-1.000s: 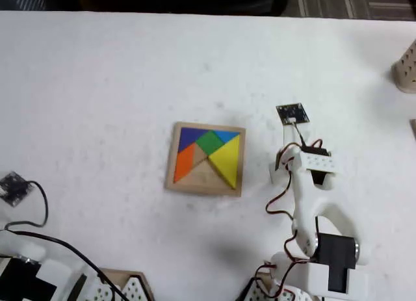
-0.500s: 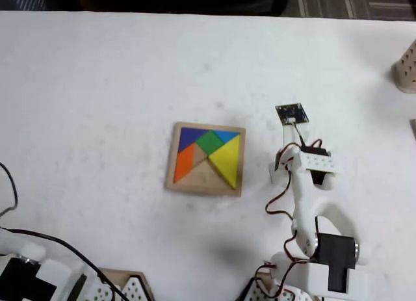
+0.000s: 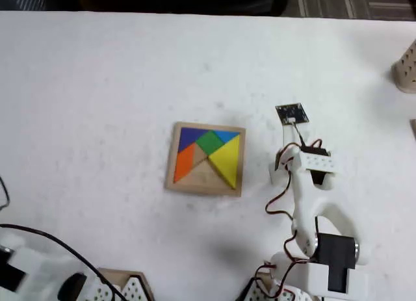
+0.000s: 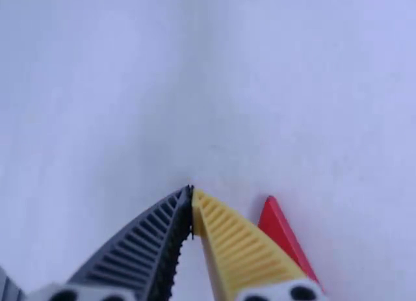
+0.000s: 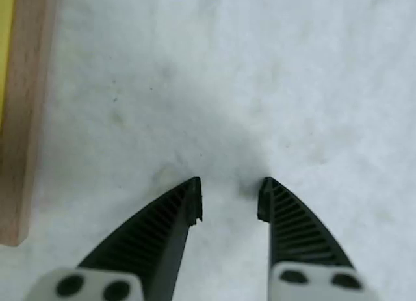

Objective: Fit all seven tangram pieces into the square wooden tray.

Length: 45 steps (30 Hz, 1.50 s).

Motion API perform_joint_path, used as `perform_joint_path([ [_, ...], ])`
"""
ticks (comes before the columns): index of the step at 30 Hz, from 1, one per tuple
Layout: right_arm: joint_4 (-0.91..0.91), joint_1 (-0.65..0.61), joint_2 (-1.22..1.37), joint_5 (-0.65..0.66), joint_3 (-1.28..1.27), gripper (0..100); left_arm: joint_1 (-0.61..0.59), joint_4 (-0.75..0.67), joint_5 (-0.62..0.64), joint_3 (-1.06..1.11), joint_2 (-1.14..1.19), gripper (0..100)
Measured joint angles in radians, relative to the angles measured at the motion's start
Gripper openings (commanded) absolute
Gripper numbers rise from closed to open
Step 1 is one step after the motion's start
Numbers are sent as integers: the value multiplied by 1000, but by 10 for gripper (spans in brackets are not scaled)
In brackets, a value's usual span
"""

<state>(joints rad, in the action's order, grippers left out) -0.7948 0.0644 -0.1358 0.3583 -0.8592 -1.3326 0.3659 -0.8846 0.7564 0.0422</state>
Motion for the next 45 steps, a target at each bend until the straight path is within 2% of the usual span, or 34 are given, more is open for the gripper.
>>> perform_joint_path([
  [3, 0, 0, 0, 0, 0, 138, 0, -74, -15, -26, 150, 28],
  [7, 0, 0, 0, 0, 0, 138, 3, -41, -15, -143, 259, 28],
  [19, 0, -2, 0, 0, 0, 138, 3, 427, -18, -356, 292, 28],
  [28, 0, -2, 0, 0, 0, 138, -5, 913, -18, -419, 292, 28],
  [36, 0, -2, 0, 0, 0, 138, 34, 1077, -15, -416, 310, 24],
  [42, 0, -2, 0, 0, 0, 138, 147, 1277, -14, -512, 364, 24],
  [45, 0, -2, 0, 0, 0, 138, 166, 1361, -14, -594, 367, 24],
])
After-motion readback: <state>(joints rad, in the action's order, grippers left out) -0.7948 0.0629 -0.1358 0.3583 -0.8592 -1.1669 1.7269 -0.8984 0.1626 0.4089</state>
